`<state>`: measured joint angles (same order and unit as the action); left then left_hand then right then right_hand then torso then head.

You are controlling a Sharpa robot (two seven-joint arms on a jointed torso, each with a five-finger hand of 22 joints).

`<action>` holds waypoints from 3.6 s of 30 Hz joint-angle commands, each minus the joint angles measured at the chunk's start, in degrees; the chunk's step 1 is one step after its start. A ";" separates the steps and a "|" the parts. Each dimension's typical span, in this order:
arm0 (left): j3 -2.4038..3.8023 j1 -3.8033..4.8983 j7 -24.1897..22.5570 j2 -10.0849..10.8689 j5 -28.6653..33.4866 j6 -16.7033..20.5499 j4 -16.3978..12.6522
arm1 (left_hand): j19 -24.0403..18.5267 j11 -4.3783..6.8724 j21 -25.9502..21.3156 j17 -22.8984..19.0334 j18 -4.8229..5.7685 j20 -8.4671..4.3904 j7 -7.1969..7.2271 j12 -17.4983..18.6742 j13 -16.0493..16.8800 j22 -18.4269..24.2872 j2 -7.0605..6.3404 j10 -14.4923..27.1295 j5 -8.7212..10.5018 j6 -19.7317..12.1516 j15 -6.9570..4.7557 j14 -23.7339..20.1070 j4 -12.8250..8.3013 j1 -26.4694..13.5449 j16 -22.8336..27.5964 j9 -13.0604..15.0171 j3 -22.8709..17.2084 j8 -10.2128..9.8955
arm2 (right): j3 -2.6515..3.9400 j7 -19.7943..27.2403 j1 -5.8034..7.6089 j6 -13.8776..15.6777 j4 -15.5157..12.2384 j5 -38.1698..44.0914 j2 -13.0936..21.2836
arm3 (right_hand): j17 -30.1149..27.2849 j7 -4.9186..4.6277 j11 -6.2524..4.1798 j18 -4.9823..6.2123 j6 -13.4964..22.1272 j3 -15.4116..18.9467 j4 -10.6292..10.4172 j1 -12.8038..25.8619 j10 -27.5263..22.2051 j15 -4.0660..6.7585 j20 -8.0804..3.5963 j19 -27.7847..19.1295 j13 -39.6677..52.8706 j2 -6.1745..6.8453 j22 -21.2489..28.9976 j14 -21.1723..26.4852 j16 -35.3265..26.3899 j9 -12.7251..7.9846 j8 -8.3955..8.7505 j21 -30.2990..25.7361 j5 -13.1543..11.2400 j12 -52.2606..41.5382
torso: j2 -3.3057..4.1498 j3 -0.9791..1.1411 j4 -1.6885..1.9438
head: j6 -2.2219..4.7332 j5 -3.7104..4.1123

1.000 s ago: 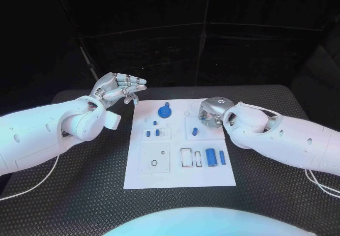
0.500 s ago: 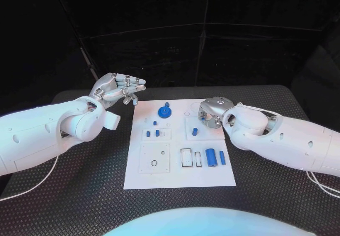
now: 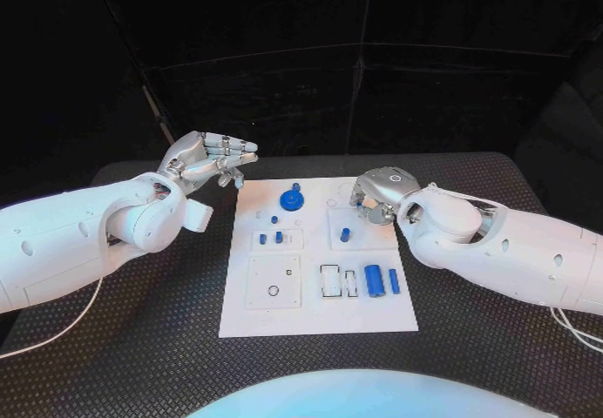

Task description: Assemble the parts on the task board

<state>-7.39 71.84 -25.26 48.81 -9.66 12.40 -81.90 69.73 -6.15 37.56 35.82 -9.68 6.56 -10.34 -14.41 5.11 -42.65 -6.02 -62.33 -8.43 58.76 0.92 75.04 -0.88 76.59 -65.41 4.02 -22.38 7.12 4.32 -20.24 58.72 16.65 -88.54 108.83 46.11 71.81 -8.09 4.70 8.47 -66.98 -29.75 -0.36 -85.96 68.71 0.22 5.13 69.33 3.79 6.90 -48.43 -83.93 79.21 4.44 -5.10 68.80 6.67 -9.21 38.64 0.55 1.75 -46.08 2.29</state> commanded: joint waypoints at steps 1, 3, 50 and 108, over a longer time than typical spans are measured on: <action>0.04 0.07 0.00 0.11 0.30 -0.85 -0.15 | -0.44 0.09 -0.40 -0.05 -0.77 0.07 -0.04 -0.33 0.06 0.08 0.54 0.41 0.22 -0.34 0.05 -0.23 0.05 0.09 0.30 -0.04 0.33 0.16 | 0.04 0.29 0.11 3.16 -1.19 0.71 0.58 | 0.08 -0.07 -0.63 -0.70 -0.43 -0.12 0.39 -0.41 0.99 0.50 0.03 0.30 0.10 0.23 -0.11 -2.72 0.35 -0.06 0.26 0.27 0.21 -0.39 | -0.03 -0.05 -0.03 | 0.10 -0.06; 0.04 0.07 0.05 0.15 0.30 -0.93 -0.18 | -0.44 0.09 -0.40 -0.05 -0.77 0.07 -0.04 -0.33 0.06 0.08 0.54 0.41 0.22 -0.34 0.05 -0.23 0.05 0.09 0.30 -0.04 0.33 0.16 | 0.04 0.23 0.10 3.31 -2.16 0.64 1.07 | 0.08 -0.07 -0.63 -0.70 -0.43 -0.12 0.39 -0.41 0.99 0.50 0.03 0.30 0.10 0.23 -0.11 -2.72 0.35 -0.06 0.26 0.27 0.21 -0.39 | -0.05 -0.09 -0.03 | 0.15 -0.06; 0.04 0.09 -0.59 -1.27 0.32 -1.19 1.01 | -0.42 0.06 -0.49 -0.05 -0.76 0.10 -0.07 -0.50 0.10 0.14 0.66 0.54 0.23 -0.42 0.09 -0.25 0.16 -0.03 0.27 -0.03 0.49 0.25 | 0.06 9.60 -7.24 6.59 -7.23 -11.25 -7.15 | 0.29 -0.31 -0.41 -0.61 -0.38 -0.91 1.17 0.62 0.87 0.34 0.15 -0.25 0.03 0.26 0.18 -2.75 0.55 -0.25 0.74 0.43 0.53 0.12 | -0.02 -0.11 0.02 | -1.39 -10.34; 0.04 0.12 -0.34 -1.85 0.32 -1.48 1.49 | -0.41 0.06 -0.54 -0.08 -0.76 0.11 -0.07 -0.59 0.12 0.17 0.67 0.63 0.23 -0.50 0.09 -0.27 0.16 -0.02 0.27 -0.03 0.57 0.29 | -2.08 8.69 -9.21 0.41 -4.20 -8.37 -10.38 | -0.11 -0.50 -0.20 -0.50 0.12 -0.75 1.33 1.69 0.25 0.15 0.34 -0.80 -0.03 0.25 0.70 -2.65 0.37 -0.40 1.15 0.21 0.35 0.66 | 0.00 -0.21 0.05 | -3.92 -11.79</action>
<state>-7.40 71.87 -25.16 47.05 -9.62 11.55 -80.43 69.73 -5.95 37.34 35.80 -9.68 6.56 -10.33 -14.64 5.13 -42.55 -6.02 -62.14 -8.43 58.76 0.92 75.05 -0.73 76.59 -65.41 4.02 -22.23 7.12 2.53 -11.06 49.64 19.44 -92.73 99.50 35.73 71.75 -8.40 4.68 8.46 -67.02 -30.53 0.73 -84.70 68.69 0.21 5.54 68.91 3.75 7.22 -47.77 -83.93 79.49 4.12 -4.14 69.05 7.02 -8.75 38.68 0.39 1.79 -49.97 -9.55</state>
